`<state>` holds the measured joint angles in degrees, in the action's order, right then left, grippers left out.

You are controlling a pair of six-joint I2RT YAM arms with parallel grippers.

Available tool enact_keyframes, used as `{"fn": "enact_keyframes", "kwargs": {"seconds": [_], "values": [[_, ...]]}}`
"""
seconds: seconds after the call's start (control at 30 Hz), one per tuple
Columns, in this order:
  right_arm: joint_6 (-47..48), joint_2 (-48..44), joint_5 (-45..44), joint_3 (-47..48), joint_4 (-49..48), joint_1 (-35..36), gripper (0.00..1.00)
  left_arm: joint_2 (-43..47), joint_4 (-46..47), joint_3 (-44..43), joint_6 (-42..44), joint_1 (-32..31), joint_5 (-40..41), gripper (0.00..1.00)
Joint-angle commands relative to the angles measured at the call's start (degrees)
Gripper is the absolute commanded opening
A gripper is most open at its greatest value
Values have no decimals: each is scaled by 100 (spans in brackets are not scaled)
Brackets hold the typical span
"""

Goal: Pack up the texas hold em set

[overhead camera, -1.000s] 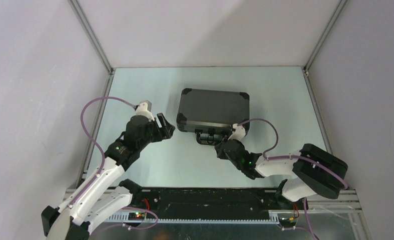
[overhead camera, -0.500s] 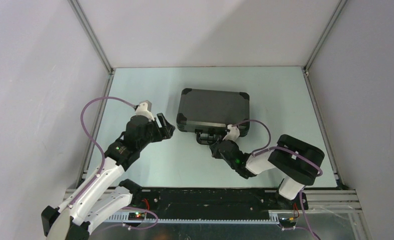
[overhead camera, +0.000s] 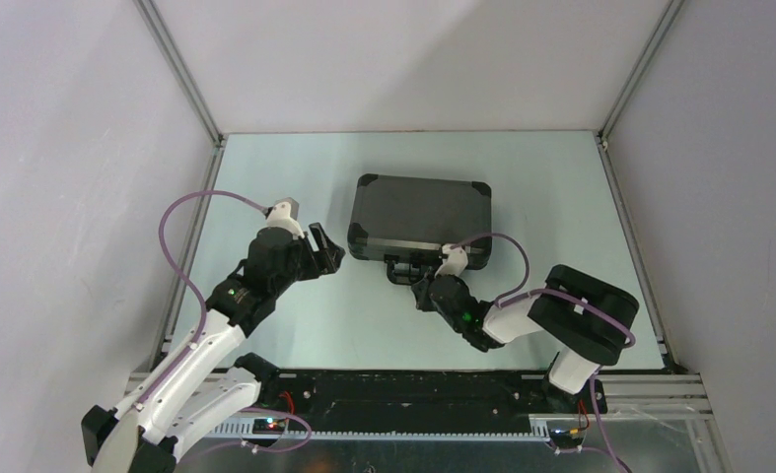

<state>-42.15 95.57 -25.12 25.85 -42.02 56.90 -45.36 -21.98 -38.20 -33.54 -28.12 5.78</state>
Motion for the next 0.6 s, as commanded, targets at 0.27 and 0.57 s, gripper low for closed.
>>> {"fn": "enact_keyframes", "kwargs": {"seconds": [0.27,0.57], "values": [[590,-557,-619,221,-530,-416,0,-6,133,16,5,-27,-15,75],[758,-552,-444,405,-484,-586,0,-23,137,18,14,-31,-16,75]]}}
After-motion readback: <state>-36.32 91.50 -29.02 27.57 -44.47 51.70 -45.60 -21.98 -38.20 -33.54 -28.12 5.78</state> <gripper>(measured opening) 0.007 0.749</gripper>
